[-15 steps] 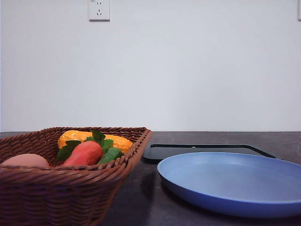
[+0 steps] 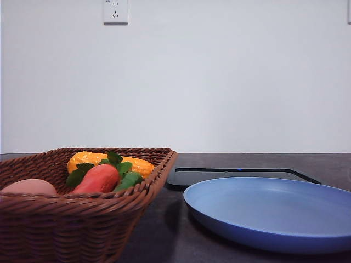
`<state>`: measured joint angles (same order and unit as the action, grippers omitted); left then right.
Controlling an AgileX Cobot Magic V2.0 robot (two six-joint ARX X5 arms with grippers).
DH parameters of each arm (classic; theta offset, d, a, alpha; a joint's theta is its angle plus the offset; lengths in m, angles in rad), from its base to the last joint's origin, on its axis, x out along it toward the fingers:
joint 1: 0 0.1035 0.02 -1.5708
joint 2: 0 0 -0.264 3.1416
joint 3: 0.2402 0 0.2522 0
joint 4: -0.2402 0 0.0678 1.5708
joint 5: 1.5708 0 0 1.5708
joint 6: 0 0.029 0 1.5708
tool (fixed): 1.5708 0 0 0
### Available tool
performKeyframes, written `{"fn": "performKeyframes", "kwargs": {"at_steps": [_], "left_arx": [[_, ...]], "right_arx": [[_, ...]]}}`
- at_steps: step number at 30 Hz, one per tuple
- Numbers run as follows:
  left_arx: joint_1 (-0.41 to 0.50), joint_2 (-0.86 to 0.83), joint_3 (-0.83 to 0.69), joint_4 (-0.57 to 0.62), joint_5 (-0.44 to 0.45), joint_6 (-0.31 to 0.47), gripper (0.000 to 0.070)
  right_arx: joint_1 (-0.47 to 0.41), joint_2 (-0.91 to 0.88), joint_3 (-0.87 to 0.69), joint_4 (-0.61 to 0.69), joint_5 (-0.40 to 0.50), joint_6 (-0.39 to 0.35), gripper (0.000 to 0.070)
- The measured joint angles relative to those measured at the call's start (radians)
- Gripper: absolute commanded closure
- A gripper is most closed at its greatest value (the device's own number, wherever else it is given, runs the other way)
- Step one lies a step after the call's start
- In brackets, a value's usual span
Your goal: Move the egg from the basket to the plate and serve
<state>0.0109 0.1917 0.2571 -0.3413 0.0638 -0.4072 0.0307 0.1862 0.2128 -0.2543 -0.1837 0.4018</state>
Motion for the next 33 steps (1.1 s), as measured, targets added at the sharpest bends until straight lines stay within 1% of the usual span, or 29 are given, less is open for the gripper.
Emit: {"fn": "performKeyframes", "kwargs": {"at_steps": [3, 5, 8, 12, 15, 18, 21, 23, 25, 27, 33], "left_arx": [[0.0, 0.09, 0.057, -0.001, 0.032, 0.002, 0.07], [0.0, 0.154, 0.095, -0.001, 0.073, 0.01, 0.07], [0.0, 0.257, 0.147, -0.006, 0.146, 0.037, 0.07], [0.0, 0.399, 0.206, -0.04, 0.229, 0.097, 0.07], [-0.01, 0.505, 0.26, -0.086, 0.288, 0.145, 0.07], [-0.038, 0.592, 0.323, -0.146, 0.34, 0.184, 0.07], [-0.072, 0.661, 0.379, -0.194, 0.371, 0.213, 0.07], [-0.092, 0.691, 0.401, -0.206, 0.381, 0.223, 0.069], [-0.111, 0.706, 0.413, -0.209, 0.382, 0.231, 0.0665], [-0.128, 0.711, 0.418, -0.21, 0.382, 0.233, 0.0621], [-0.16, 0.71, 0.419, -0.217, 0.383, 0.236, 0.0426]], "right_arx": [[0.0, 0.086, 0.061, -0.055, -0.002, 0.0, 0.07], [0.0, 0.149, 0.106, -0.079, -0.017, -0.004, 0.07], [0.0, 0.243, 0.168, -0.087, -0.07, -0.029, 0.07], [0.0, 0.372, 0.23, -0.136, -0.152, -0.059, 0.07], [0.0, 0.482, 0.257, -0.173, -0.245, -0.068, 0.07], [0.0, 0.581, 0.264, -0.213, -0.328, -0.081, 0.07], [0.0, 0.666, 0.264, -0.243, -0.346, -0.092, 0.0699], [0.0, 0.713, 0.264, -0.261, -0.347, -0.104, 0.066], [0.0, 0.752, 0.264, -0.272, -0.347, -0.117, 0.0573], [0.0, 0.784, 0.264, -0.274, -0.347, -0.126, 0.05], [0.0, 0.883, 0.264, -0.247, -0.333, -0.138, 0.0495]]}}
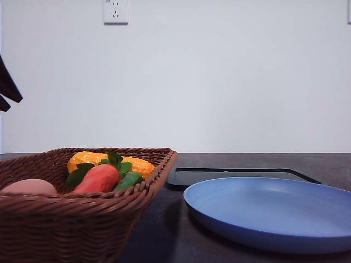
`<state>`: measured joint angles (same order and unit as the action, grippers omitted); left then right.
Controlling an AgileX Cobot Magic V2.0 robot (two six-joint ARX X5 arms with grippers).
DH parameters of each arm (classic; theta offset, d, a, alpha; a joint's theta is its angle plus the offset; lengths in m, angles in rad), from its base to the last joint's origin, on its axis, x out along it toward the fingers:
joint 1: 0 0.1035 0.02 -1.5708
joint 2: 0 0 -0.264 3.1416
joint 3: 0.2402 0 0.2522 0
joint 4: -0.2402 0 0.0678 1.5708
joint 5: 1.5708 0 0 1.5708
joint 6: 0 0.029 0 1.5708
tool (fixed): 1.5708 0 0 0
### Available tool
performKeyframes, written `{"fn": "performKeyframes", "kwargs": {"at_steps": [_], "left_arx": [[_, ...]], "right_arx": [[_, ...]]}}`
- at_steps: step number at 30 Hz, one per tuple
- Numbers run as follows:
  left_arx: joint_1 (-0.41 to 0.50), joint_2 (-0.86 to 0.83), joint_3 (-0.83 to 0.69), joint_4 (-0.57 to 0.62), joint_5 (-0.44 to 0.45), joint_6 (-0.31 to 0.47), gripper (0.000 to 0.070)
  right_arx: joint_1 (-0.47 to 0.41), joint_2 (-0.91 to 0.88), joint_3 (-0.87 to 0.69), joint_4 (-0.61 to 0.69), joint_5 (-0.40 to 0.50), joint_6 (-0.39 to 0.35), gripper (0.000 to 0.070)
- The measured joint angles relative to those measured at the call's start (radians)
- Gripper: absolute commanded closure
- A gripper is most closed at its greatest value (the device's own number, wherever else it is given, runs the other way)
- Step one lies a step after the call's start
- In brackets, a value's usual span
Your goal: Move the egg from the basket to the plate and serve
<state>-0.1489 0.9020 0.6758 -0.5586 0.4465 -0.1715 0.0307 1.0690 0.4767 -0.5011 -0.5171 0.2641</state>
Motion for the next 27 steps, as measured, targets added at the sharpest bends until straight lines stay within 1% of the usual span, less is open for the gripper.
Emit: {"fn": "performKeyframes", "kwargs": {"at_steps": [2, 5, 7, 9, 13, 14, 16, 18, 21, 23, 25, 27], "left_arx": [[-0.006, 0.0, 0.0, 0.0, 0.0, 0.0, 0.0403], [-0.012, 0.0, 0.0, 0.0, 0.001, -0.001, 0.0403], [-0.016, 0.0, 0.0, 0.0, 0.001, -0.001, 0.0403], [-0.019, 0.0, 0.0, 0.0, 0.001, -0.001, 0.0404], [-0.019, 0.0, 0.0, 0.0, 0.001, -0.001, 0.0403], [-0.019, 0.0, 0.0, 0.0, 0.001, -0.001, 0.0403], [-0.019, 0.0, 0.0, -0.002, 0.001, -0.002, 0.0402], [-0.019, 0.0, 0.0, -0.007, 0.001, -0.003, 0.0376], [-0.024, 0.0, 0.0, -0.013, 0.001, -0.004, 0.0283], [-0.038, 0.0, 0.0, -0.013, 0.001, -0.006, 0.027], [-0.059, 0.0, 0.002, -0.022, 0.001, -0.011, 0.0272], [-0.089, 0.0, 0.013, -0.063, 0.001, -0.016, 0.0274]], "right_arx": [[0.0, 0.036, 0.0, 0.031, -0.001, -0.002, 0.0495], [0.0, 0.089, 0.0, 0.086, -0.015, -0.002, 0.0498], [0.0, 0.119, 0.001, 0.116, -0.035, 0.001, 0.0511], [0.003, 0.15, 0.001, 0.141, -0.053, 0.005, 0.0545], [0.013, 0.195, 0.002, 0.154, -0.056, 0.006, 0.0674], [0.014, 0.199, 0.002, 0.154, -0.056, 0.007, 0.0693], [0.014, 0.201, 0.002, 0.154, -0.056, 0.007, 0.07], [0.014, 0.197, 0.002, 0.155, -0.059, 0.02, 0.07], [0.013, 0.17, 0.002, 0.155, -0.059, 0.034, 0.07], [0.013, 0.137, 0.002, 0.152, -0.057, 0.041, 0.07], [0.012, 0.1, 0.004, 0.145, -0.054, 0.046, 0.07], [0.006, 0.055, 0.011, 0.13, -0.054, 0.049, 0.07]]}}
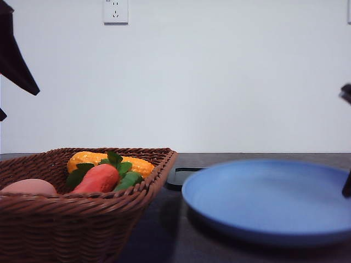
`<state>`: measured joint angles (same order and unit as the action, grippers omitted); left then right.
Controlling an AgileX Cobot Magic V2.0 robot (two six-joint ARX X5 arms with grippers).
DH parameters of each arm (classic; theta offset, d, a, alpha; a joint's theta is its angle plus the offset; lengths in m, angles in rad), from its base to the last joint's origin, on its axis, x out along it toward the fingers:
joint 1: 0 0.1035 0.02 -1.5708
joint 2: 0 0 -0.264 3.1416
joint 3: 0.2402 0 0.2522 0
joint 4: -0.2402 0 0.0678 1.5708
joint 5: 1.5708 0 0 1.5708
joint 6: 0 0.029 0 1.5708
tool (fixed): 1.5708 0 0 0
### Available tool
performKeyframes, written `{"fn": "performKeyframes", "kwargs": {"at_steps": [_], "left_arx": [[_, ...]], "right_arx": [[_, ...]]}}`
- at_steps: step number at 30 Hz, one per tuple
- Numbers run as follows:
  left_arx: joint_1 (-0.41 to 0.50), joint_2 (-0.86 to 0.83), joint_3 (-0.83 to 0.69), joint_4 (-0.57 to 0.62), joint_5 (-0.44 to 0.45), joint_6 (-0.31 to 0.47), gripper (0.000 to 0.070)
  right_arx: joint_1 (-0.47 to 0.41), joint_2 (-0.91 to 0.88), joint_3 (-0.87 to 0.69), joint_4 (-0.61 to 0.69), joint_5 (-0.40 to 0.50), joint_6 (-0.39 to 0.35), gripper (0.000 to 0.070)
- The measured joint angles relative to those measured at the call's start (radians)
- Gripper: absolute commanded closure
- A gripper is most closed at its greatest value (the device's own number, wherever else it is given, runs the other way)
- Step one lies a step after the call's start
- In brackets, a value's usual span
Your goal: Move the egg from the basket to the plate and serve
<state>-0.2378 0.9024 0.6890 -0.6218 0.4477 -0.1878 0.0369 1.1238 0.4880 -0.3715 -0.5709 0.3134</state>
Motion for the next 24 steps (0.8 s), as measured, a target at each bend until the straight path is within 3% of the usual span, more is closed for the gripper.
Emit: {"fn": "performKeyframes", "kwargs": {"at_steps": [4, 9, 14, 18, 24], "left_arx": [[-0.102, 0.0, 0.059, -0.092, -0.032, -0.007, 0.0274], [-0.279, 0.003, 0.094, -0.119, -0.218, -0.011, 0.0273], [-0.403, 0.081, 0.094, -0.125, -0.337, -0.047, 0.0273], [-0.454, 0.175, 0.094, -0.119, -0.389, -0.075, 0.0273], [-0.473, 0.311, 0.094, -0.111, -0.397, -0.085, 0.0273]], "right_arx": [[-0.03, -0.095, 0.016, -0.056, -0.001, 0.002, 0.07], [-0.086, -0.188, 0.017, -0.085, -0.001, 0.002, 0.07], [-0.119, -0.26, 0.017, -0.087, -0.001, 0.002, 0.07], [-0.13, -0.291, 0.017, -0.093, -0.001, 0.002, 0.07], [-0.131, -0.297, 0.017, -0.097, -0.001, 0.002, 0.07]]}}
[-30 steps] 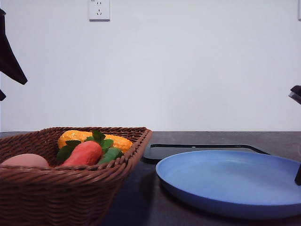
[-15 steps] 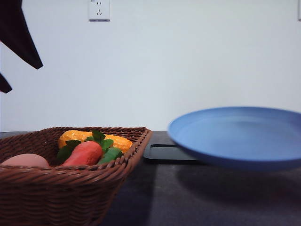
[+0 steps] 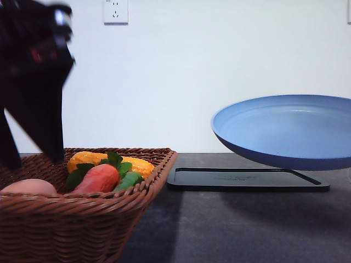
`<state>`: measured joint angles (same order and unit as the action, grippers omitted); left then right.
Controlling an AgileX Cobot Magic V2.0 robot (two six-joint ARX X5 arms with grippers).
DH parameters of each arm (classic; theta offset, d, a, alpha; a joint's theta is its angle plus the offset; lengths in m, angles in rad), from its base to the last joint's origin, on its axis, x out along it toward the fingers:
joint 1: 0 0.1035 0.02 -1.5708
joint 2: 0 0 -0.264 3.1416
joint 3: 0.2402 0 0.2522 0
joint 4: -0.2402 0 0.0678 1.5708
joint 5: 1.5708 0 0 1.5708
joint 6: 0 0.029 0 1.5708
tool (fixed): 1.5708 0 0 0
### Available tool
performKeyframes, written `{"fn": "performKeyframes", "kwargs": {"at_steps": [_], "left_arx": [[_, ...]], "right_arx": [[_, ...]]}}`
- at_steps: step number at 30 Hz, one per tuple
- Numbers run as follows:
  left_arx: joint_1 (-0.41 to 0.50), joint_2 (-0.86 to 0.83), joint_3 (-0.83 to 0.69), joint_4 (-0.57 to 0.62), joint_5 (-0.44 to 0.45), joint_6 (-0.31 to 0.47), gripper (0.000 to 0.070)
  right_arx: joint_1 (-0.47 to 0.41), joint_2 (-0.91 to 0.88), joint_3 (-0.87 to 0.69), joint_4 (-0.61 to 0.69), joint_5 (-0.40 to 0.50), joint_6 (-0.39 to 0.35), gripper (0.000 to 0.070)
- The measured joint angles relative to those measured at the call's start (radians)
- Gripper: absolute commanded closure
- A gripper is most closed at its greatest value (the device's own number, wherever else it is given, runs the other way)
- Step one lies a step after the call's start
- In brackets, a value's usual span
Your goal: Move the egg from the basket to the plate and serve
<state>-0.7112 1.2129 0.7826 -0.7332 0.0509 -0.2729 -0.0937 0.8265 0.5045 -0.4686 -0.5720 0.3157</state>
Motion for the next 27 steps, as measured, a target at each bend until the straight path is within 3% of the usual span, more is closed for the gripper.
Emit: {"fn": "performKeyframes", "kwargs": {"at_steps": [11, 21, 27], "left_arx": [[0.0, 0.138, 0.0, 0.027, 0.0, 0.001, 0.0283], [0.0, 0.144, 0.0, 0.015, 0.0, 0.024, 0.056], [0.0, 0.148, 0.059, -0.087, 0.0, 0.059, 0.0568]], "right_arx": [[0.0, 0.0, 0.0, 0.0, 0.0, 0.0, 0.07], [0.0, 0.0, 0.0, 0.001, 0.003, 0.0, 0.07], [0.0, 0.0, 0.0, 0.001, 0.003, 0.0, 0.07]]}}
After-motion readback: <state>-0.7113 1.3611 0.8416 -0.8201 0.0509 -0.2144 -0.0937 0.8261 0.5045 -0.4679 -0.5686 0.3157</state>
